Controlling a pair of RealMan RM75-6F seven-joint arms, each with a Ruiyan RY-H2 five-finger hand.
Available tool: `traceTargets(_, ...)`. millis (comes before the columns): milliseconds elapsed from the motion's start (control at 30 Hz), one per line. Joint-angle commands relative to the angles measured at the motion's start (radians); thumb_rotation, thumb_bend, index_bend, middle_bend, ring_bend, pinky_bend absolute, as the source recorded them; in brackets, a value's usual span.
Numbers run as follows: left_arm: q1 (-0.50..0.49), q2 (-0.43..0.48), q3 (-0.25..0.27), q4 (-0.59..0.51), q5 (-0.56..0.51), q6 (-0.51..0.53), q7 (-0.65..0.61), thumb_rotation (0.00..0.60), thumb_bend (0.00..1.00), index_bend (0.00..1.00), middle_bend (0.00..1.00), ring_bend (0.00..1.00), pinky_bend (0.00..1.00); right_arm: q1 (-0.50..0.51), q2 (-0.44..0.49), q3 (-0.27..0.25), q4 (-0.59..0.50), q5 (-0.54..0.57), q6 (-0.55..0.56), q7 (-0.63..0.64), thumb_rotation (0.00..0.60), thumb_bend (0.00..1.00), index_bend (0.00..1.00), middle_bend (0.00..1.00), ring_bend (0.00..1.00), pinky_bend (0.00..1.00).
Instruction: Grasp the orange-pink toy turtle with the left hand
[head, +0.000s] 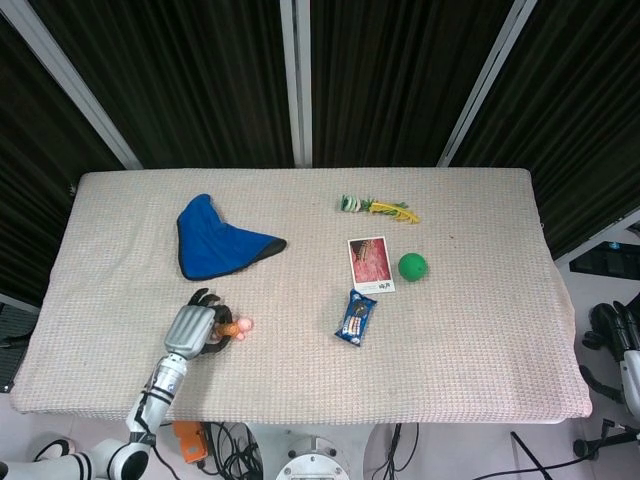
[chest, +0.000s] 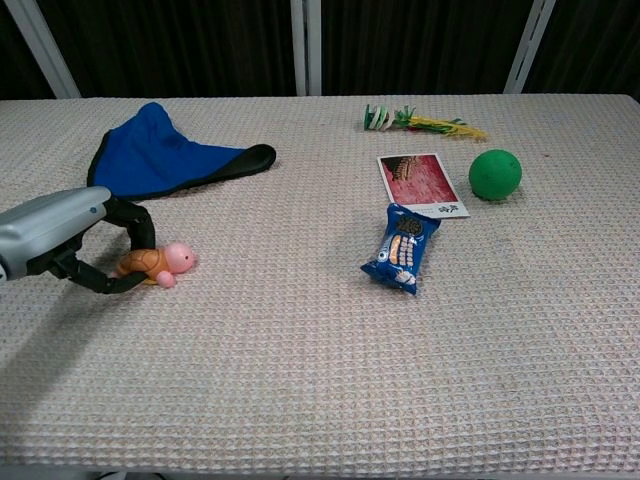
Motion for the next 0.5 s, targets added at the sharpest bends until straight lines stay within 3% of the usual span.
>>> traceTargets(33,-0.002,-0.018,-0.005,0.029,-0.010,-0.001,-0.003,0.600,0.40,0.69,0.69,0.33,0.16,0.001,-0.001,0.001,0.002,0.002,-0.003,0.002,0.600,0.15,0.00,0.00,0.00,0.00)
traceTargets(167,-0.004,-0.026,-0.004,0.050,-0.018,-0.004,0.021,0.600,0.42,0.74,0.75,0.38,0.17,0.002,-0.002,0.003,0.003,0.003,-0.002,0.004,0.600,0.15,0.00,0.00,0.00,0.00)
traceTargets(267,0.000,-0.018,-0.003,0.032,-0.019,0.002,0.025,0.600,0.40,0.73,0.73,0.37,0.16,0.001,0.000,0.003,-0.001,0.000,0.004,0.003,0.600,0.15,0.00,0.00,0.00,0.00)
traceTargets(333,0.000,0.002,0.005,0.006,-0.005,0.004,0.025,0.600,0.36,0.65,0.63,0.32,0.14,-0.001,0.001,0.003,-0.004,-0.003,0.009,0.001,0.600,0.15,0.00,0.00,0.00,0.00)
traceTargets(500,0.012,0.095,0.027,-0.102,0.055,0.039,-0.017,0.600,0.20,0.13,0.06,0.02,0.09,-0.010,0.008,-0.001,-0.019,-0.017,0.034,-0.002,0.600,0.15,0.00,0.00,0.00,0.00)
